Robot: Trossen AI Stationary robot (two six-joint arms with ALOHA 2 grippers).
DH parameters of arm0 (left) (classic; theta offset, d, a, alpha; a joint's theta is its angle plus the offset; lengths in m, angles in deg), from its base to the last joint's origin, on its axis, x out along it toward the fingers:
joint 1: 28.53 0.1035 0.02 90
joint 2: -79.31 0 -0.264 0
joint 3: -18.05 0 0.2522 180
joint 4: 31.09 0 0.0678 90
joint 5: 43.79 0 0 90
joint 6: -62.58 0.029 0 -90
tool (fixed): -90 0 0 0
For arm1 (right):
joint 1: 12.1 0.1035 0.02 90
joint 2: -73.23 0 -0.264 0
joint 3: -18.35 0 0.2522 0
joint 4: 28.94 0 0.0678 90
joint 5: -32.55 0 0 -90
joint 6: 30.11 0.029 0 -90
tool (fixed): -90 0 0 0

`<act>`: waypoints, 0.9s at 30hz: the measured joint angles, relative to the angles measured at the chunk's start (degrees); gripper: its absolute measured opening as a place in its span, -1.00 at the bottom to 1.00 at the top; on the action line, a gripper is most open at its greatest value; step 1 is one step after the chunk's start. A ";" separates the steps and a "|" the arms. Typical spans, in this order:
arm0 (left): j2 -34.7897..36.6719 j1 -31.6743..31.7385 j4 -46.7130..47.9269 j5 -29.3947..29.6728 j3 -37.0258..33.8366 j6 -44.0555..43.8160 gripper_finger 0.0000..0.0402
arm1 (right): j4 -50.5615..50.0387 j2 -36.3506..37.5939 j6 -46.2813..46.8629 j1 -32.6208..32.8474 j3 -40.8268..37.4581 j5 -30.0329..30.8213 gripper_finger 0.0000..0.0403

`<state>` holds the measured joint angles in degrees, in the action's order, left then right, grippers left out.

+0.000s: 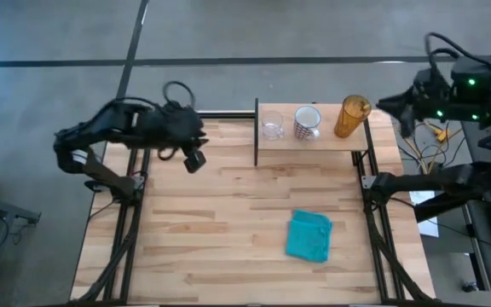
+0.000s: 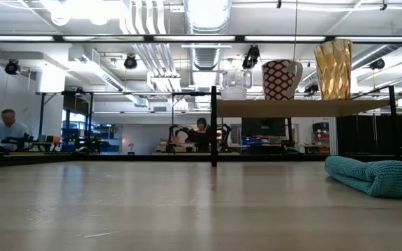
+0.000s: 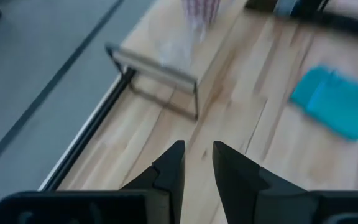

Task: Stack small to large cups/mugs on shelf
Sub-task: Return to Home Position

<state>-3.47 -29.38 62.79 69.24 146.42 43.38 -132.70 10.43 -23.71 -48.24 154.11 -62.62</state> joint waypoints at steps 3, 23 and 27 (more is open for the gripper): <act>2.98 -0.51 -5.27 -0.04 -0.82 0.03 -0.66 | 1.03 2.07 -1.26 0.00 -1.41 -11.40 -0.59; 22.56 -2.94 -36.05 -1.49 -22.77 8.04 -0.66 | 34.59 26.67 -0.10 0.00 -37.84 -35.32 -0.63; 26.32 -2.94 -42.45 -2.19 -30.98 8.09 -0.66 | 35.81 28.96 1.03 0.00 -44.20 -35.31 -0.61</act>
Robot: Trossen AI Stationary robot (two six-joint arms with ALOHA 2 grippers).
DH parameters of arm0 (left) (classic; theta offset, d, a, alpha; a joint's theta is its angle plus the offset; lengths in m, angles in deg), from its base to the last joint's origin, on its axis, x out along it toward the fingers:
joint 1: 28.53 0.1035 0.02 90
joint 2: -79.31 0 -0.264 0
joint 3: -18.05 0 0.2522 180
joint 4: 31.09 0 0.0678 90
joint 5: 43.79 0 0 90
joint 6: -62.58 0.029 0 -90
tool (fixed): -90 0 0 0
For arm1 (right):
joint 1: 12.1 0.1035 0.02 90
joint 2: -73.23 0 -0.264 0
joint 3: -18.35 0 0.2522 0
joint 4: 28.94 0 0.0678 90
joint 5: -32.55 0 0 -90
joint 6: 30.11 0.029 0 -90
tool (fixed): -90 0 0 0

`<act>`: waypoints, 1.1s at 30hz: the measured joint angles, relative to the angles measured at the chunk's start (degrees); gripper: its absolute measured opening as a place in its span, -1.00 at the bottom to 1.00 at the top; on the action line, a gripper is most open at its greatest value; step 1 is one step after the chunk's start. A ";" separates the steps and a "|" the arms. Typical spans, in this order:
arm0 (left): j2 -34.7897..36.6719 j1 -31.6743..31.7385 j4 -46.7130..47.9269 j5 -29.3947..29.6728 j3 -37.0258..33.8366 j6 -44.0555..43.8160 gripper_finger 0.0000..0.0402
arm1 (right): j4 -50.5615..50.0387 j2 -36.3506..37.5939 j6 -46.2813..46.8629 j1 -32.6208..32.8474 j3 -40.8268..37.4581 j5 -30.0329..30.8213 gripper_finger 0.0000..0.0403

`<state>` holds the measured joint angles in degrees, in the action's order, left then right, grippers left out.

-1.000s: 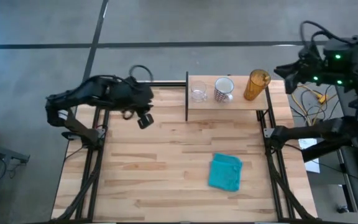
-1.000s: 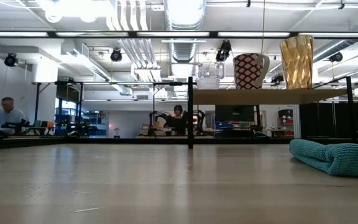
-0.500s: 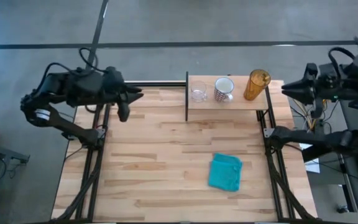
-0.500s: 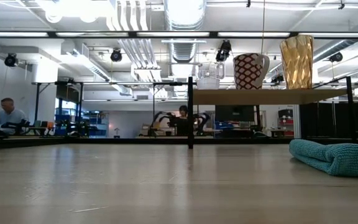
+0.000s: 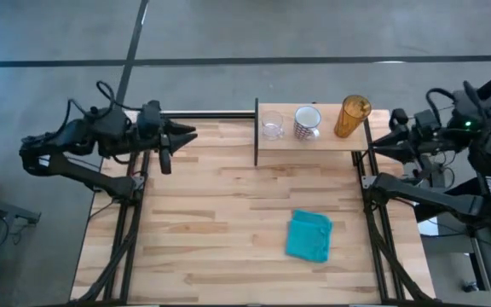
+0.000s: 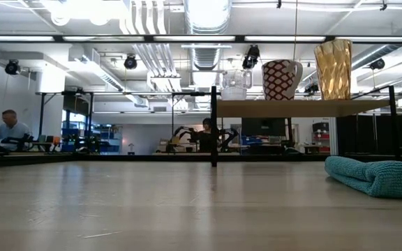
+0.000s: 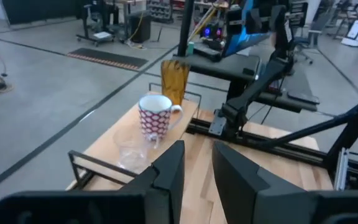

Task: Stack small to large cups/mugs on shelf
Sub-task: Return to Home Position

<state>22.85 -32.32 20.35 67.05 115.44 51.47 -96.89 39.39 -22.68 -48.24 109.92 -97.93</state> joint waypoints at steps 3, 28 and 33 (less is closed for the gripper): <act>2.19 0.01 -5.06 -0.83 -6.06 -0.34 -0.66 | 5.62 2.20 -0.26 0.00 -4.88 -0.75 -0.60; 20.11 0.02 -29.79 -0.94 -35.95 0.98 -0.66 | 70.02 8.72 20.73 6.56 -45.87 -13.90 -0.59; 22.29 0.02 -30.20 -0.87 -39.33 -0.48 -0.66 | 78.65 8.72 23.07 11.83 -50.38 -10.25 -0.63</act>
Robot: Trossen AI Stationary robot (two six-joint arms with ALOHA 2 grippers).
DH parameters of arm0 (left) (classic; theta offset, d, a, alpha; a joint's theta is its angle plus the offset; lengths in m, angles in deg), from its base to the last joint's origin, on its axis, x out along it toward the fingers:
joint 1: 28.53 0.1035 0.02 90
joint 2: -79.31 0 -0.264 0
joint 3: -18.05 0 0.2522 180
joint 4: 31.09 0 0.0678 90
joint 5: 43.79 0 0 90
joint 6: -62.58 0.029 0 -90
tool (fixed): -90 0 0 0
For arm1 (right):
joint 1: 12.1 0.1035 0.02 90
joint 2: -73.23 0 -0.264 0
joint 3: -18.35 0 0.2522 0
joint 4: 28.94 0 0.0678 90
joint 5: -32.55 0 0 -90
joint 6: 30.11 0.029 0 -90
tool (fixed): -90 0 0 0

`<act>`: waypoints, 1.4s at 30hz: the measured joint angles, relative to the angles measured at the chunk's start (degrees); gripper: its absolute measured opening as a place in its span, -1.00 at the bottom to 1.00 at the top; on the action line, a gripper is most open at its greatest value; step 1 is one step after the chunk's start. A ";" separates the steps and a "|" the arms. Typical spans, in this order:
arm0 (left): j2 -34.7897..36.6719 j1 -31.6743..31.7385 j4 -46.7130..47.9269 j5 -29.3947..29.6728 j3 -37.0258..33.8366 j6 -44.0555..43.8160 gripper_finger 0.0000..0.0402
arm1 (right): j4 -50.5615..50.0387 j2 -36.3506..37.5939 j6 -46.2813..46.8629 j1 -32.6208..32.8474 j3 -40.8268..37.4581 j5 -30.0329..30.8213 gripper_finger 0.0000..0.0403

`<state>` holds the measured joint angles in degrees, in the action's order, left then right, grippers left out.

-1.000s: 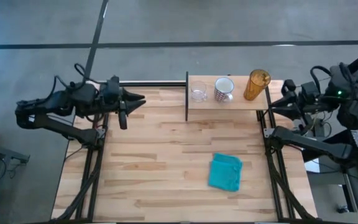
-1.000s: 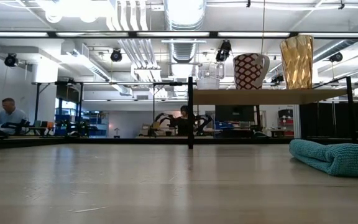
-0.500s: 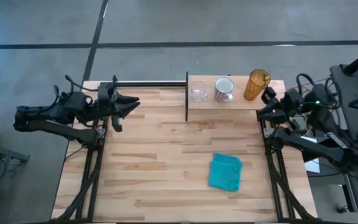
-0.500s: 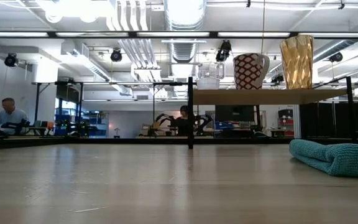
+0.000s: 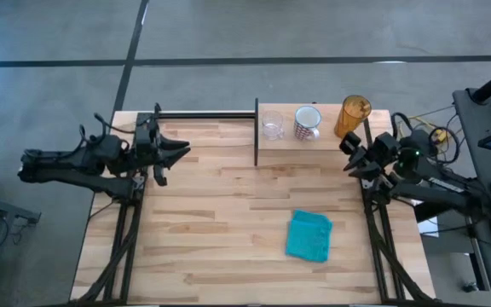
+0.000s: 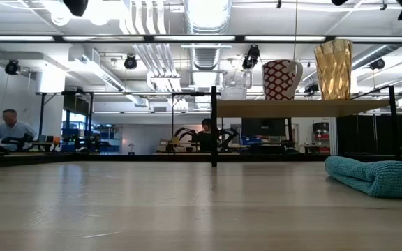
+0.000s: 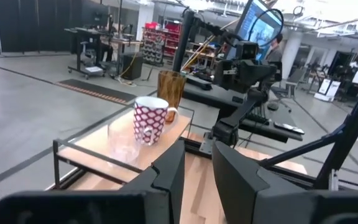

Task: Stack small to large cups/mugs on shelf
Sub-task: Return to Home Position

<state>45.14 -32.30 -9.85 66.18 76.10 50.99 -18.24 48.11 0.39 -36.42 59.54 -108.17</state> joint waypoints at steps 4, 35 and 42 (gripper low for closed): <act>1.53 0.00 -3.00 -0.02 -3.28 -1.09 -0.66 | 2.44 -0.09 1.62 5.22 -2.65 5.24 -0.64; 21.97 -0.01 -9.57 -0.12 -30.84 -9.07 -0.66 | 6.15 -2.03 -4.53 28.57 -18.83 26.97 -0.58; 26.34 0.00 -9.40 -0.17 -34.82 -9.07 -0.66 | 6.06 -2.03 -1.27 28.57 -20.59 28.92 -0.61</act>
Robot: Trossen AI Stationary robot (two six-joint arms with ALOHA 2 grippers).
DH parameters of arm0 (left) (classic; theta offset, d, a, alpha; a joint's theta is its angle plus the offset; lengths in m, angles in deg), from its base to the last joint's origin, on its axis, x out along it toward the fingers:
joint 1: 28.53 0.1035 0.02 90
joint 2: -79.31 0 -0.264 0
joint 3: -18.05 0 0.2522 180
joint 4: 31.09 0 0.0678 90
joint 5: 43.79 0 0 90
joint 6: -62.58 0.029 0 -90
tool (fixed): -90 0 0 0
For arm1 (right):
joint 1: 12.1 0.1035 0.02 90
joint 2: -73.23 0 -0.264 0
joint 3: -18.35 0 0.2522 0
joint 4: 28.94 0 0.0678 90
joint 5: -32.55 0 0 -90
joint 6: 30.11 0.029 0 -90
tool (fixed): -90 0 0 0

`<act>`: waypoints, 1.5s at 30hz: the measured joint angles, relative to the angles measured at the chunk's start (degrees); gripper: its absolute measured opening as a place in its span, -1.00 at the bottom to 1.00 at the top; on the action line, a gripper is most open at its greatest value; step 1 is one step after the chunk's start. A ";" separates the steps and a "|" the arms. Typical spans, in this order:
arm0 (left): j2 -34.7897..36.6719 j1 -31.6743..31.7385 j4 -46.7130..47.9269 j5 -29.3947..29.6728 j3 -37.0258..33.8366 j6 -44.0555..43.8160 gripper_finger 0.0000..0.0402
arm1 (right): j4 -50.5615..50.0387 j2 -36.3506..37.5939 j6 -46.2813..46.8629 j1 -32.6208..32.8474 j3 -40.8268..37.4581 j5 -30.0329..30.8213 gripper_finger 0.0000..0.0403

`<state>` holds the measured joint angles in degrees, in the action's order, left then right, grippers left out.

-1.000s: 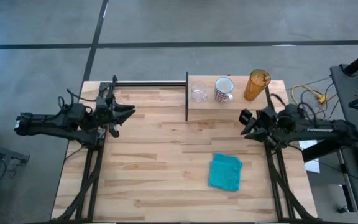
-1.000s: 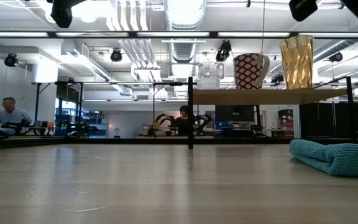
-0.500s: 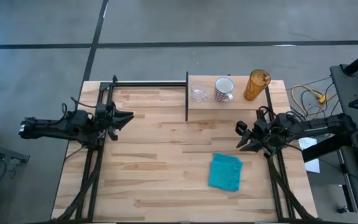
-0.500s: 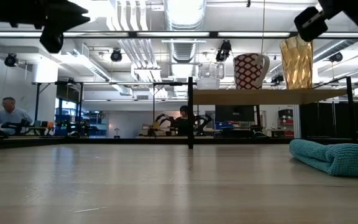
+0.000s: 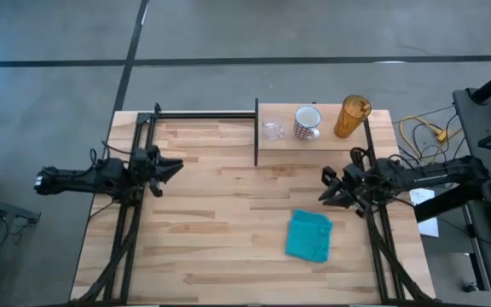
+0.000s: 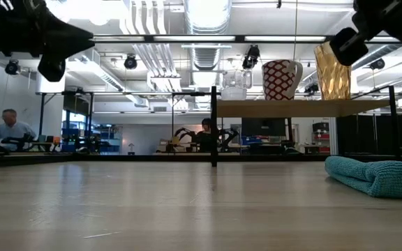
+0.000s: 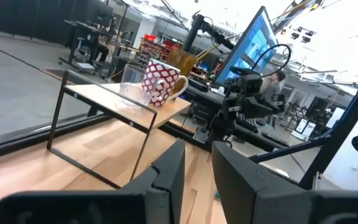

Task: Stack small to large cups/mugs on shelf
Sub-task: Return to Home Position

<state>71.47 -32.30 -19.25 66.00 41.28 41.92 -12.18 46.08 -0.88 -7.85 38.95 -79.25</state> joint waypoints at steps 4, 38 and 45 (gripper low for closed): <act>2.03 0.00 1.41 0.00 -1.92 -0.04 -0.66 | -0.10 0.00 0.56 0.00 -0.57 2.55 -0.64; 6.21 0.00 3.25 2.95 -7.18 2.18 -0.66 | -1.38 0.02 9.14 0.02 -6.34 8.41 -0.60; 4.66 0.00 -1.56 -1.25 -9.01 4.63 -0.66 | -1.42 0.02 9.58 0.02 -6.32 8.37 -0.64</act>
<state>76.13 -32.30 -20.81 64.76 32.28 46.55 -13.60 46.10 8.70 -7.83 32.63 -70.88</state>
